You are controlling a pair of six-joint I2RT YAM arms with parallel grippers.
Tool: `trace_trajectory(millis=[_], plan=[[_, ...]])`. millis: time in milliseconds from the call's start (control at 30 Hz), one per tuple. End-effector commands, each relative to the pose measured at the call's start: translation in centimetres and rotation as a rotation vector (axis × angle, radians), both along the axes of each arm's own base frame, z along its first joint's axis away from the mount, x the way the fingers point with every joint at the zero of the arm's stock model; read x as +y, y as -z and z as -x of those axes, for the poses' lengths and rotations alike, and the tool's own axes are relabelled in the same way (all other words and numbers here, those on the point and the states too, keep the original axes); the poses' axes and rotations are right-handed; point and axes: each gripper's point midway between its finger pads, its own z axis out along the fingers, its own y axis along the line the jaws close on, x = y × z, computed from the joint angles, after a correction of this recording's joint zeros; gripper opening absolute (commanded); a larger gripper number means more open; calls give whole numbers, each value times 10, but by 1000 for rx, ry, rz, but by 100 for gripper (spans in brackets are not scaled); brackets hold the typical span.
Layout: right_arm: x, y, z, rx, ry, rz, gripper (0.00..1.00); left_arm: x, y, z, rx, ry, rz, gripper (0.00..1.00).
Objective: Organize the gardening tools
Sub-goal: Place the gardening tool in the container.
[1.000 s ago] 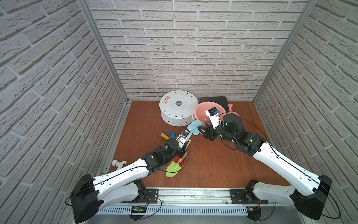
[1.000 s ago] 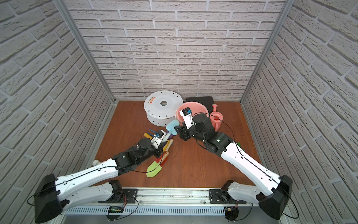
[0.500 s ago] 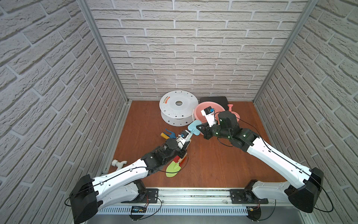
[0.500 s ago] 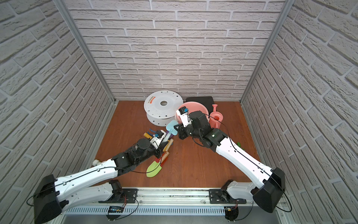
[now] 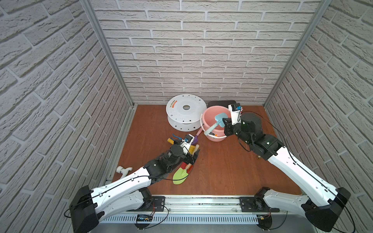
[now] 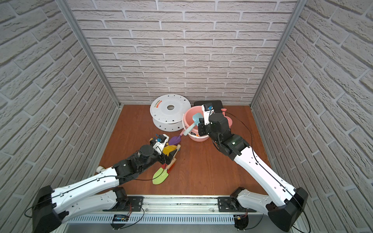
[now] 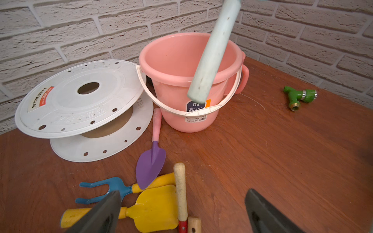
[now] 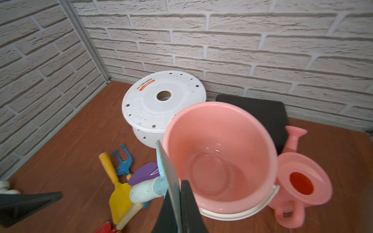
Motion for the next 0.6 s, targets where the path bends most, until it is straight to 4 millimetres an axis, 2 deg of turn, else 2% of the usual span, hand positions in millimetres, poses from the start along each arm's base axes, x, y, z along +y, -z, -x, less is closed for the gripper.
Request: trace_trajectory(millis=[0, 133, 267, 400, 567], plan=[[-44, -48, -13, -165, 204, 3, 3, 6, -10, 1, -27, -30, 43, 98], [-64, -63, -24, -230, 288, 34, 3, 9, -11, 2, -35, -32, 48, 98], [-66, -56, -46, -205, 308, 129, 3, 9, -8, 3, -38, -32, 46, 98], [-53, -16, -72, -85, 259, 186, 3, 9, -2, 0, -28, -38, 29, 98], [-28, 36, -94, 59, 147, 219, 3, 9, 3, -2, -16, -46, 8, 98]])
